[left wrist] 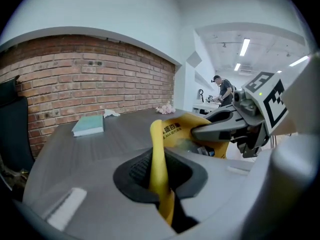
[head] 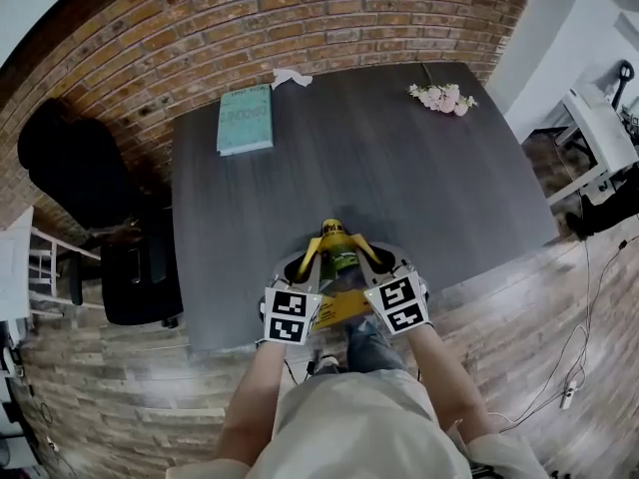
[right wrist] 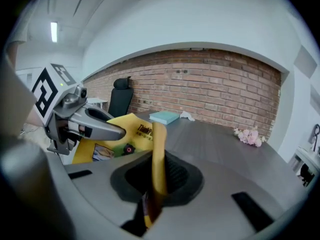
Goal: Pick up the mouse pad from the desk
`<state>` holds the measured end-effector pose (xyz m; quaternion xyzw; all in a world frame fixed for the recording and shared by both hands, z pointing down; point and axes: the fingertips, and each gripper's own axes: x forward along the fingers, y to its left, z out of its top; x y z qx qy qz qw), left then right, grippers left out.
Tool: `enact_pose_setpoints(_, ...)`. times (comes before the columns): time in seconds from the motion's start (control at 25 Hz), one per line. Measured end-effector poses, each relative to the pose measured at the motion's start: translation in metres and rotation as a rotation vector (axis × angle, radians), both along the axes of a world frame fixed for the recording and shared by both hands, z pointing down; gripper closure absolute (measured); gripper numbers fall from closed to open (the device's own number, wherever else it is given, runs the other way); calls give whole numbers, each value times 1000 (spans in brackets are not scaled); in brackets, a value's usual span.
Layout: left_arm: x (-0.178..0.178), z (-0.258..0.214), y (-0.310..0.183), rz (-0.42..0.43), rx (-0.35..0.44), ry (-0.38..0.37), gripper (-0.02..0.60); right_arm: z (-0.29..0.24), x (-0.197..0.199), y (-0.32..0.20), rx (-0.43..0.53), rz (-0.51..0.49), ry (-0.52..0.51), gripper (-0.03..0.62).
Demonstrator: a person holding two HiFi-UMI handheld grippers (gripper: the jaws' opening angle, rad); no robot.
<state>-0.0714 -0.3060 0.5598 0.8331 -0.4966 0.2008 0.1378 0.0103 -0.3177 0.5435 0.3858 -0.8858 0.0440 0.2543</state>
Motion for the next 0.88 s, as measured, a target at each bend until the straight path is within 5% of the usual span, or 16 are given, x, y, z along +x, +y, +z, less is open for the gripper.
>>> enact_pose_setpoints(0.88, -10, -63, 152, 20, 136, 38, 554, -56, 6, 164, 135, 50, -73, 569)
